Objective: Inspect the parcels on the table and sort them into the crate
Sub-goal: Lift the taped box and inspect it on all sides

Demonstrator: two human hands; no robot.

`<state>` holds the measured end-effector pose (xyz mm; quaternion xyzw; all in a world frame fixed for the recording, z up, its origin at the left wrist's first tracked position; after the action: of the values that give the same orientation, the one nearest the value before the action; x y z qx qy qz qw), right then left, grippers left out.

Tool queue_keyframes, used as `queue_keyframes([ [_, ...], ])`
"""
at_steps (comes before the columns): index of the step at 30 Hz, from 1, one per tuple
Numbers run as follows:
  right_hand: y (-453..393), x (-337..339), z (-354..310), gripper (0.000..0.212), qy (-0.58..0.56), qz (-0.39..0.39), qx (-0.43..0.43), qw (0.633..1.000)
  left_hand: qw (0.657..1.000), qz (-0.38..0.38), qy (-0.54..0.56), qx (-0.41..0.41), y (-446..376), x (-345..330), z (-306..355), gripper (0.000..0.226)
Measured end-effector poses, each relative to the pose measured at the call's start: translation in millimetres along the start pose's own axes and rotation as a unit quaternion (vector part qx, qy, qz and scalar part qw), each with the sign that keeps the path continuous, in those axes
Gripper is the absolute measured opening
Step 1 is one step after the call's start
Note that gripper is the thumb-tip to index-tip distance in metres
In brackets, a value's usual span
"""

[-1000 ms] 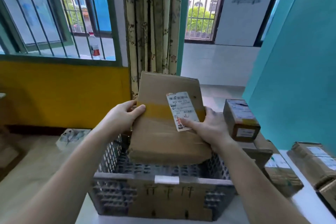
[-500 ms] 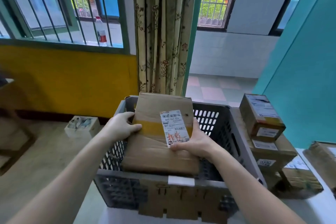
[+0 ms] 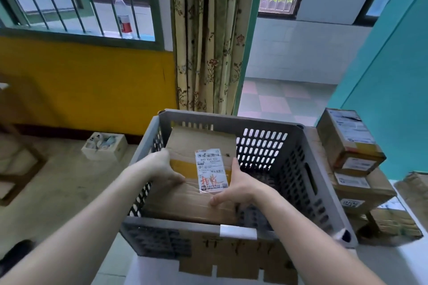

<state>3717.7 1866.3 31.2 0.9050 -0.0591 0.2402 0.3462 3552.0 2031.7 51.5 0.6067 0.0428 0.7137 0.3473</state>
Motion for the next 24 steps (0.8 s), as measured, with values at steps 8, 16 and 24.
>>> queue_keyframes([
  [8,-31,-12,14,0.153,0.026,-0.012,-0.023,0.999,0.999,-0.047,-0.023,0.0,-30,-26,-4,0.13],
  [16,-62,-30,14,0.154,0.027,-0.029,-0.008,0.999,0.995,-0.073,-0.073,0.001,-48,-50,-17,0.143],
  [24,-81,-50,21,0.16,0.096,-0.058,-0.02,0.993,0.992,-0.071,-0.099,0.012,-59,-65,-24,0.132],
])
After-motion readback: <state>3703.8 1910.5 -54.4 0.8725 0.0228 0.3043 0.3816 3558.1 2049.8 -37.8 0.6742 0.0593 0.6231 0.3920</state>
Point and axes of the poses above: each hand's wrist, its own y-axis away from the middle knuckle, its own x-axis out of the back of the hand, z = x × y, the point moved 10 cm from there along -y, towards the middle knuckle, and after that the axes turned 4 degrees about -y, right-handed, at the moved point
